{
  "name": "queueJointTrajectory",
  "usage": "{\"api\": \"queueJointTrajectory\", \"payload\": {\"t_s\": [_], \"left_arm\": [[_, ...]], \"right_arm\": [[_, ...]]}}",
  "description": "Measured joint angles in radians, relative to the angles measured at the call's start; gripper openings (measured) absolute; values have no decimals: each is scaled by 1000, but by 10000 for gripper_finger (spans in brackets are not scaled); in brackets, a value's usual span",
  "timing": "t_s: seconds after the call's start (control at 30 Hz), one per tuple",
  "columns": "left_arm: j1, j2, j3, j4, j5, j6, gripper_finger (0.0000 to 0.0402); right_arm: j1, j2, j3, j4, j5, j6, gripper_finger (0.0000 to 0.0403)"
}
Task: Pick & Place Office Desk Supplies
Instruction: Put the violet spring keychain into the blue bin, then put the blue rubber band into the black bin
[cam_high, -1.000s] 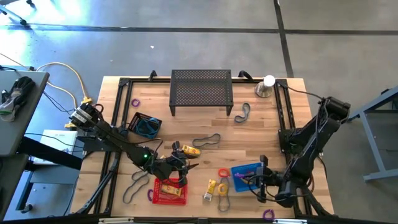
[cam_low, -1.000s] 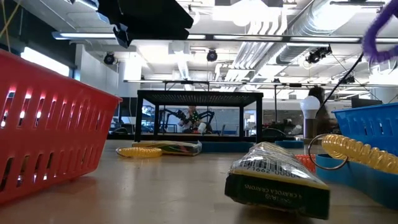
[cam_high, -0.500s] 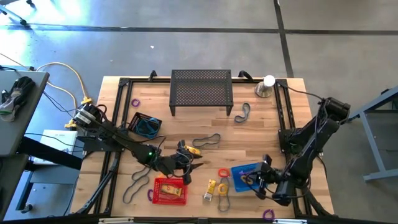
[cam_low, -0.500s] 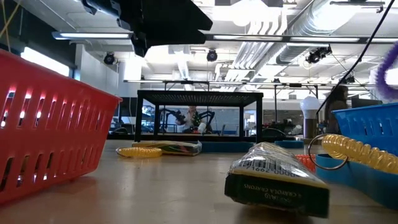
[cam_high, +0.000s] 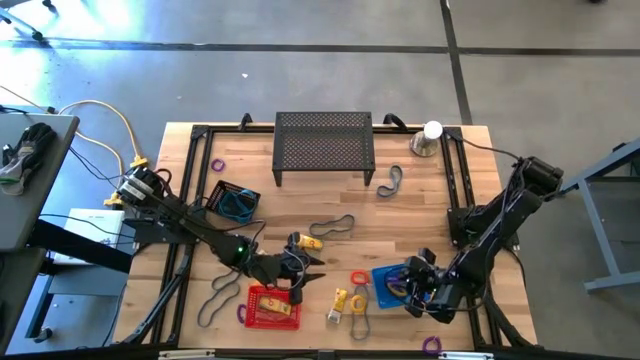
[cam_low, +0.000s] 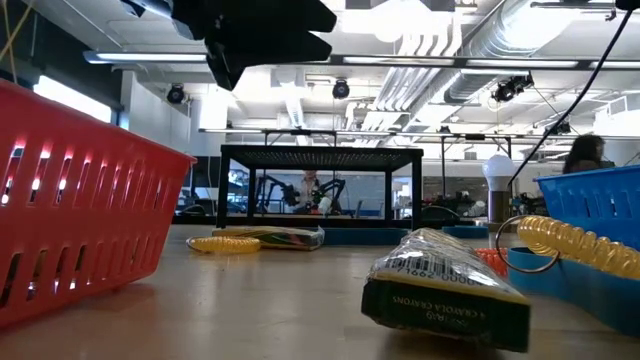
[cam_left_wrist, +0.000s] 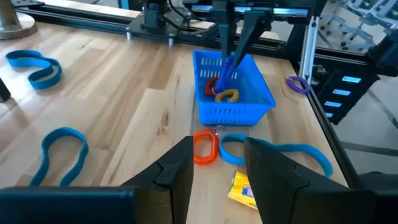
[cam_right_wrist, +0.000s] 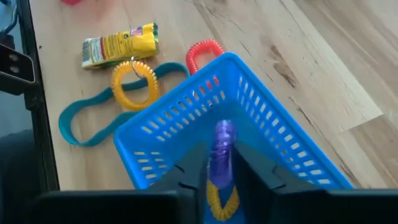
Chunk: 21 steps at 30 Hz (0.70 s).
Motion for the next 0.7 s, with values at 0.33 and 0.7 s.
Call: {"api": "queueJointTrajectory", "payload": {"t_s": [0.33,0.7], "left_arm": [[5,0,0,0,-1,3,136],[31,0,0,8,-2,-43,136]], "right_arm": [[-7,0,0,9,62,-97,158],[-100,-76,0,-2,340,-304,162]]}}
